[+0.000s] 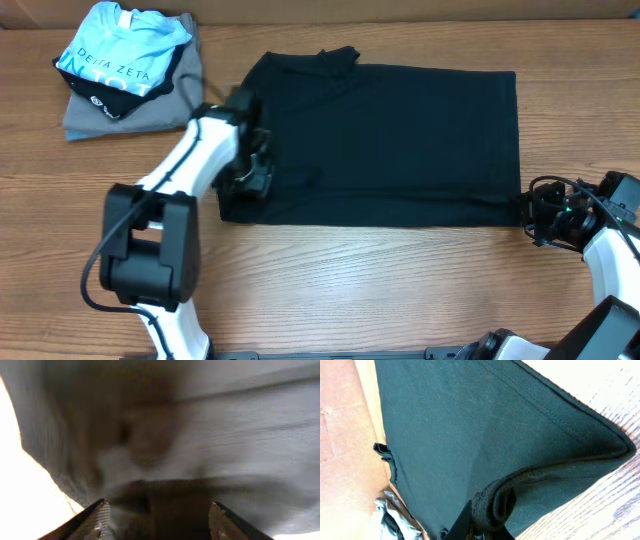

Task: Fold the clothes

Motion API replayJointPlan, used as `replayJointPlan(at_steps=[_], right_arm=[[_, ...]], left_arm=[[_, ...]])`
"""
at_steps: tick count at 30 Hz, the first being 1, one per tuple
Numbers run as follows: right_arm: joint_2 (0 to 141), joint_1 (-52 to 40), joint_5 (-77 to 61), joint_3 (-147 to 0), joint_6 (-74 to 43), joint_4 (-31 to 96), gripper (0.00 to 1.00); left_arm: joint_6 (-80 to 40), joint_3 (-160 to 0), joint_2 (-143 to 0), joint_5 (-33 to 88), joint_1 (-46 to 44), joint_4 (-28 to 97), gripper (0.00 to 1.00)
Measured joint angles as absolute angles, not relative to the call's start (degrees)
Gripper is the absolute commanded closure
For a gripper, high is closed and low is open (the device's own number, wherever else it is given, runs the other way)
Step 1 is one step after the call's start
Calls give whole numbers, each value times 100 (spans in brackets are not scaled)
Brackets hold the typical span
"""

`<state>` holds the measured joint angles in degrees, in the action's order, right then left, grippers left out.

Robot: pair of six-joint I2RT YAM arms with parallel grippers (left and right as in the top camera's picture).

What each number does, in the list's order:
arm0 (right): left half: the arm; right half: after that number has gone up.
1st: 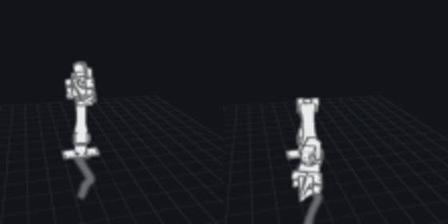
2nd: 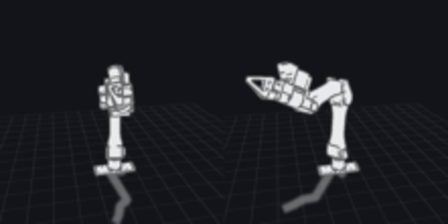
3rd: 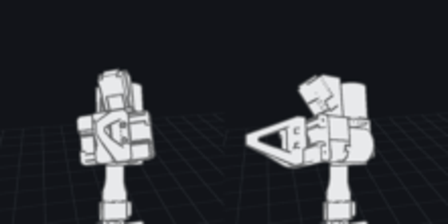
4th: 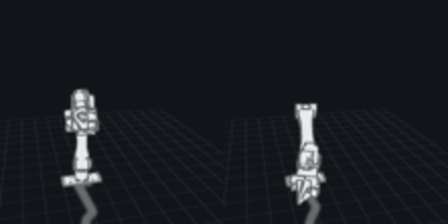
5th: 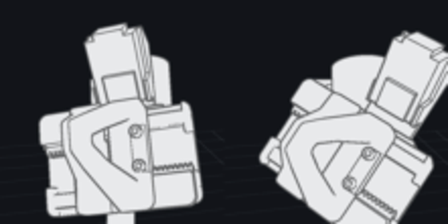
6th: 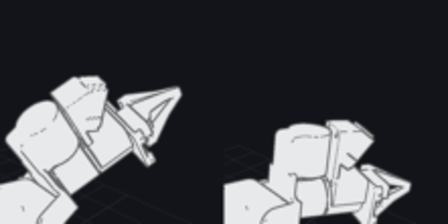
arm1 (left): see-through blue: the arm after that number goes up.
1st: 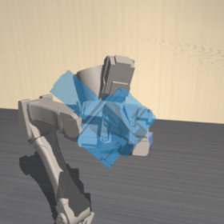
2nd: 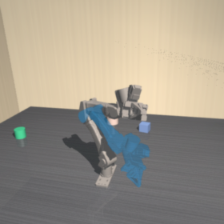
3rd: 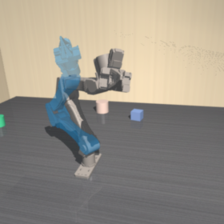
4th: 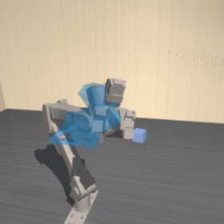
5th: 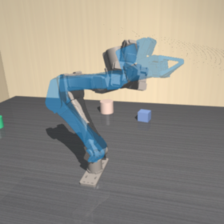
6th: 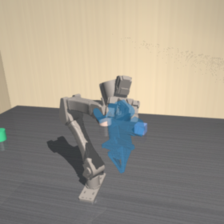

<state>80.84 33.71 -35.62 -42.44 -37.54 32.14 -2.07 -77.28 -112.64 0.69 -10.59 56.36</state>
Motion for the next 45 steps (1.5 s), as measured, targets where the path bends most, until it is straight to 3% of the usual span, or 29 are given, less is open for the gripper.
replayJointPlan(at_steps=[11, 22, 28, 38, 45], right_arm=[[8084, 3371, -3559, -4244, -3752, 3214, 94], [8084, 3371, -3562, -4244, -3754, 3214, 94], [8084, 3371, -3559, -4244, -3752, 3214, 94], [8084, 3371, -3562, -4244, -3752, 3214, 94], [8084, 3371, -3559, -4244, -3754, 3216, 94]], left_arm=[[-714, -7310, -11266, 711, -622, 4786, 39], [-803, -7977, -11266, 705, -469, 5505, 38], [-799, -8468, -11266, 711, -456, 5365, 47], [-799, -7588, -11264, 797, -825, 4799, 46], [-797, -7354, -11266, 794, -864, 4641, 61]])
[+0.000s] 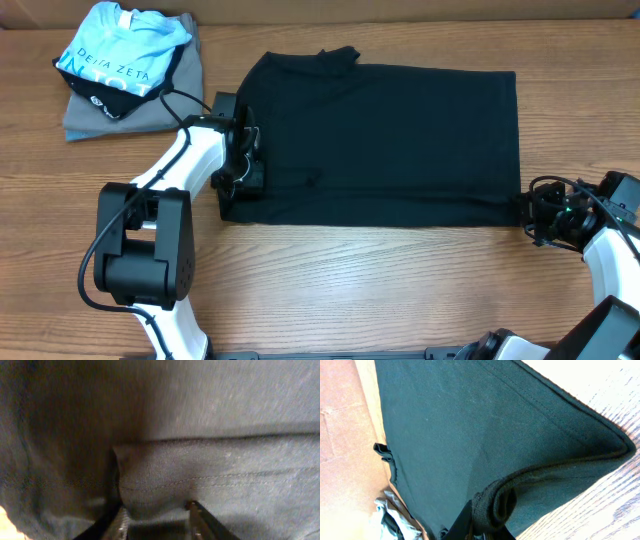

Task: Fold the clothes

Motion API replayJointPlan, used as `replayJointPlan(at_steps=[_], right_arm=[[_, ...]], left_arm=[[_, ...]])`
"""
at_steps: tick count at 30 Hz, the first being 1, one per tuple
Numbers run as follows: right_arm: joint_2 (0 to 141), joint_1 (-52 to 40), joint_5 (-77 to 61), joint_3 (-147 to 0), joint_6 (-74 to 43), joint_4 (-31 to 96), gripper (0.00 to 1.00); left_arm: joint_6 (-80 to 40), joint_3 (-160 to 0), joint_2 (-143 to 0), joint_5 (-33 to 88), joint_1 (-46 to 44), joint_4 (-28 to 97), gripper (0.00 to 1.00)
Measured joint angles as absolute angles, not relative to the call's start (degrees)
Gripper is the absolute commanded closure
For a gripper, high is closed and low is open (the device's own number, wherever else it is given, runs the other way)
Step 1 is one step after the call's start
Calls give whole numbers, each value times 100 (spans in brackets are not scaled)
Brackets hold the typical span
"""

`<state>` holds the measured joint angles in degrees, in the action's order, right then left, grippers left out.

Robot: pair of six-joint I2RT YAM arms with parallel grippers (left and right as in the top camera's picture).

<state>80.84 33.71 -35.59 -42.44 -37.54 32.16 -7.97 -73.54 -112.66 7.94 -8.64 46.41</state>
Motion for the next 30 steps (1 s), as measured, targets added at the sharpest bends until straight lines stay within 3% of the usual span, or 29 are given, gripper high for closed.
replayJointPlan(at_steps=[5, 12, 30], right_arm=[[8084, 3371, -3559, -4244, -3752, 3214, 94], [8084, 3371, -3557, -4244, -3752, 3212, 94], [8084, 3371, -3559, -4244, -3750, 3194, 94]], left_arm=[[-856, -7354, -11266, 794, -864, 4381, 59], [-915, -7435, -11266, 794, -864, 4366, 86], [-908, -8182, -11266, 790, -864, 4602, 96]])
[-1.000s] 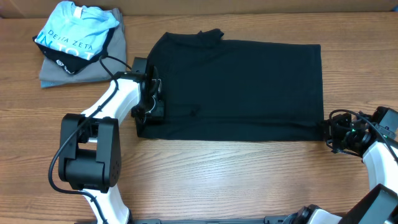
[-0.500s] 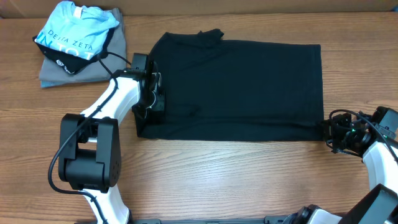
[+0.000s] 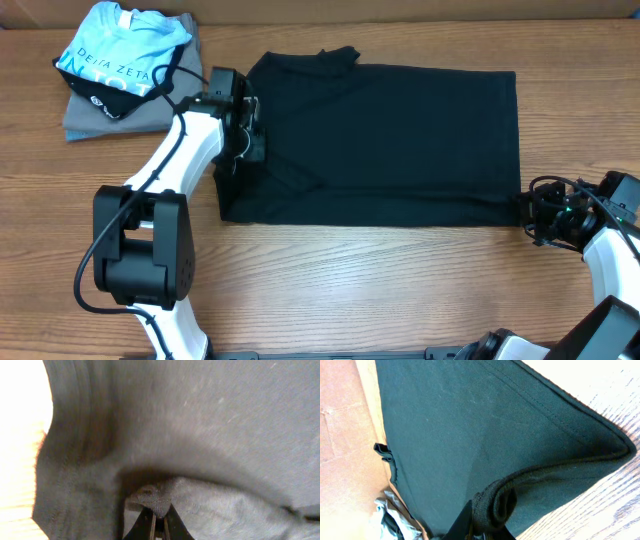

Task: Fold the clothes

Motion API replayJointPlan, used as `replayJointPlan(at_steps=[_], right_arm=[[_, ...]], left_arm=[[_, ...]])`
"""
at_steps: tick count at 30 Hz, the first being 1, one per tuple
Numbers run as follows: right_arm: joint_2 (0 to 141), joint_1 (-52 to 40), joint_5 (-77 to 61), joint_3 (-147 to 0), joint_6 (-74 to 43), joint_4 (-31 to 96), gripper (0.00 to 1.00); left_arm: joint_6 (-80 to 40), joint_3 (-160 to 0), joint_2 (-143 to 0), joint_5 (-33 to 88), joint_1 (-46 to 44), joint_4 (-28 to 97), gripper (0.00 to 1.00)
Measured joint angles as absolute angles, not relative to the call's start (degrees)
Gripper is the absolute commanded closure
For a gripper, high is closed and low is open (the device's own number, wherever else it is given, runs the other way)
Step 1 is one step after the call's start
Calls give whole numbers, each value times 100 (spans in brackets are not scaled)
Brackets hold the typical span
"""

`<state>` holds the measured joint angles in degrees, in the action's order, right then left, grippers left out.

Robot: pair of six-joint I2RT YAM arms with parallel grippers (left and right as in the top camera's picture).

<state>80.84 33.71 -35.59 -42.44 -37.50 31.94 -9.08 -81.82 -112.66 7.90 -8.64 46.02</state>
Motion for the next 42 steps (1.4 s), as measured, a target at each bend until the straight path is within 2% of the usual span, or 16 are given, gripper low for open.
replayJointPlan(at_steps=[17, 29, 31, 35, 37, 42], right_arm=[[8084, 3371, -3312, -4244, -3688, 3214, 93], [8084, 3371, -3253, -4244, -3629, 3177, 93], [8084, 3371, -3251, -4244, -3621, 3166, 93], [8084, 3371, -3240, -4244, -3621, 3168, 93], [8084, 3371, -3236, -4244, -3621, 3159, 93], [8084, 3371, -3234, -4244, -3618, 3024, 92]], left_arm=[[-915, -8715, -11266, 792, -864, 4683, 96], [-934, -8866, -11266, 792, -864, 4414, 91], [-932, -8866, -11266, 792, -864, 4379, 80], [-1015, -8866, -11266, 775, -864, 4392, 48], [-1009, -8866, -11266, 766, -864, 4488, 44], [-1039, -8877, -11266, 746, -860, 4766, 43]])
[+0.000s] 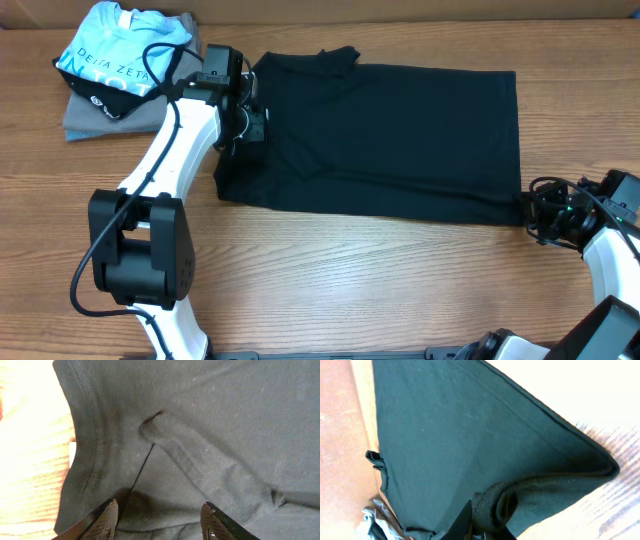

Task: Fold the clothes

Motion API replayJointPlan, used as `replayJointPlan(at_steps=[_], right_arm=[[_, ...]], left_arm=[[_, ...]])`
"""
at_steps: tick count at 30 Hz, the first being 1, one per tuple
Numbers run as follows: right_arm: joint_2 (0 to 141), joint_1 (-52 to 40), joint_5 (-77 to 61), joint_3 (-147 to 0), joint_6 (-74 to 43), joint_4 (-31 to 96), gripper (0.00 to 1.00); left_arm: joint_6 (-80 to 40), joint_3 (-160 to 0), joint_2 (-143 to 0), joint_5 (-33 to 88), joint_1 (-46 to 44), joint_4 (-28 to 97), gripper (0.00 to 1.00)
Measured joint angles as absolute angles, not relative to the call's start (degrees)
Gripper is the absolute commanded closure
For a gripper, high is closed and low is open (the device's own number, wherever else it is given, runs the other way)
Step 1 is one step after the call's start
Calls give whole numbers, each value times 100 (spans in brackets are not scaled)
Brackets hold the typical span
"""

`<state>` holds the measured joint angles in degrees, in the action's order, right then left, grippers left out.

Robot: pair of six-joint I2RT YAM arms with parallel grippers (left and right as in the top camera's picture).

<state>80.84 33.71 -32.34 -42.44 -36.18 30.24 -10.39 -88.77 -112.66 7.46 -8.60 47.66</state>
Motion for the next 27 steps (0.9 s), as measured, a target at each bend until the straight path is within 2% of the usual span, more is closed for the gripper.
replayJointPlan(at_steps=[6, 7, 8, 10, 11, 14, 20, 24, 27], right_arm=[[8084, 3371, -3216, -4244, -3618, 2615, 88], [8084, 3371, -3216, -4244, -3618, 2565, 85], [8084, 3371, -3214, -4244, -3616, 2530, 73], [8084, 3358, -3210, -4244, -3597, 2451, 43], [8084, 3336, -3194, -4244, -3610, 2405, 39], [8084, 3240, -3131, -4244, -3575, 2252, 39], [8084, 3216, -3063, -4248, -3347, 2171, 45], [8088, 3216, -3035, -4591, -2853, 2810, 47], [8099, 3183, -2926, -5129, -2526, 3452, 43]], left_arm=[[-1039, -8886, -11266, 683, -836, 4915, 42], [-1039, -8886, -11266, 683, -829, 4915, 41], [-1039, -8886, -11266, 676, -825, 4917, 41], [-1039, -8886, -11266, 663, -816, 4917, 41], [-1039, -8888, -11266, 661, -814, 4919, 40], [-1039, -8888, -11266, 661, -816, 4930, 36], [-1037, -8888, -11266, 661, -816, 5019, 34], [-1031, -8890, -11264, 642, -816, 5245, 34], [-1017, -8892, -11266, 620, -799, 5474, 34]])
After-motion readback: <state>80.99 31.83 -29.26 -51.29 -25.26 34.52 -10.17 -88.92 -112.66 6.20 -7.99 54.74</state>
